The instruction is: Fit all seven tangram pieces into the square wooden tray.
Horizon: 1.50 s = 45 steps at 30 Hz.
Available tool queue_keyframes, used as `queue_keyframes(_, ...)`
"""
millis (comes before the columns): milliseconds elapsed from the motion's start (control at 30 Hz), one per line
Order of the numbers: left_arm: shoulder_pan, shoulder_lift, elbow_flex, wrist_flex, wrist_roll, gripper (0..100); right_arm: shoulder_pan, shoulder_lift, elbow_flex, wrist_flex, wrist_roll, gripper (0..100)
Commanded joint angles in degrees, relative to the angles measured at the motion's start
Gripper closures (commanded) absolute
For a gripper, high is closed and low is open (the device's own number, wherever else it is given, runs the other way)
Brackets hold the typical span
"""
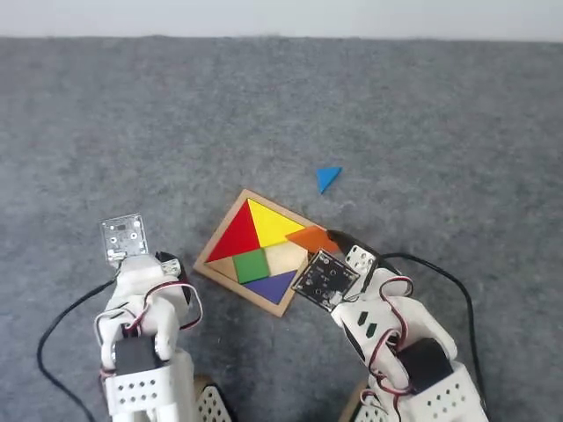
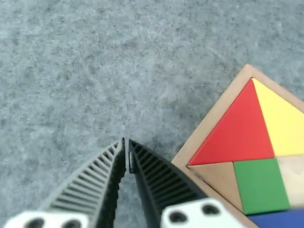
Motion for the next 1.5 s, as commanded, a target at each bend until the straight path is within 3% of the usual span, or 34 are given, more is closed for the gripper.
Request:
queue_keyframes(0, -0.35, -0.62, -0.48, 0.53, -0.09, 99, 0.48, -0.75, -0.62, -1.10, -0.62, 99.1)
queue_keyframes(800, -0.35, -0.62, -0.48, 0.53, -0.09, 99, 0.31, -1.19, 1.32, 0.04, -0.79, 99.1)
queue_keyframes(1167, -0.26, -0.62, -0.48, 0.53, -0.09, 99, 2.07, -1.19, 1.14, 0.31, -11.34, 99.1)
queue_keyframes(1467, -0.26, -0.62, -0.48, 0.53, -0.09, 99, 2.07, -1.19, 1.32, 0.40, -11.69, 99.1)
